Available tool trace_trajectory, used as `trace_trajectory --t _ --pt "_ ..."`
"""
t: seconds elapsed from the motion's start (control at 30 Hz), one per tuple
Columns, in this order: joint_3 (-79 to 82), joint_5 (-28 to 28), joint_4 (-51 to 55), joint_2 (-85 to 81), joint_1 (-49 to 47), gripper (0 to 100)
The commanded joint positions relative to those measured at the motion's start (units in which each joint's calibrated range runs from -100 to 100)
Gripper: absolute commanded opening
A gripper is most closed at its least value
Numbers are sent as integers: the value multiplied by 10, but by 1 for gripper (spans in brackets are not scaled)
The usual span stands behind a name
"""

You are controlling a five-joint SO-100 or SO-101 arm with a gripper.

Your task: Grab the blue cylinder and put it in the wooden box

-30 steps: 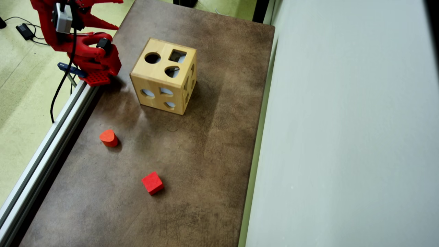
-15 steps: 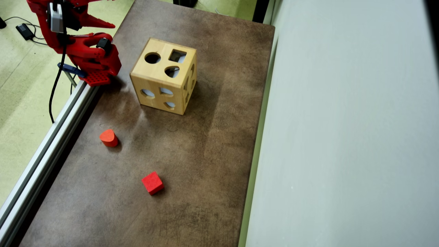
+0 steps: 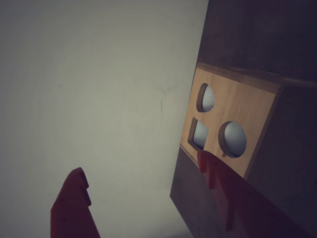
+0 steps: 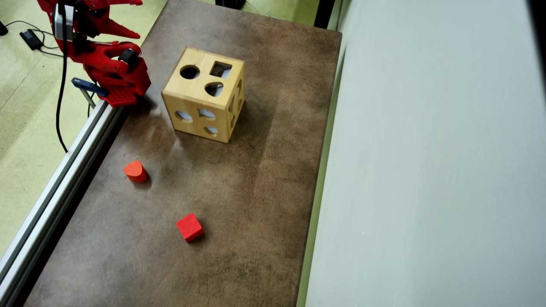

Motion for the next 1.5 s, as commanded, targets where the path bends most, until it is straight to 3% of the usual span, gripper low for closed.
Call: trace_trajectory --t 0.0,0.23,0.33,1.47 --pt "-11 -1 -8 2 2 31" --pt "-17 -1 -1 1 -1 0" --pt "-17 -1 -1 1 -1 4" --pt "-18 -1 -1 1 0 3"
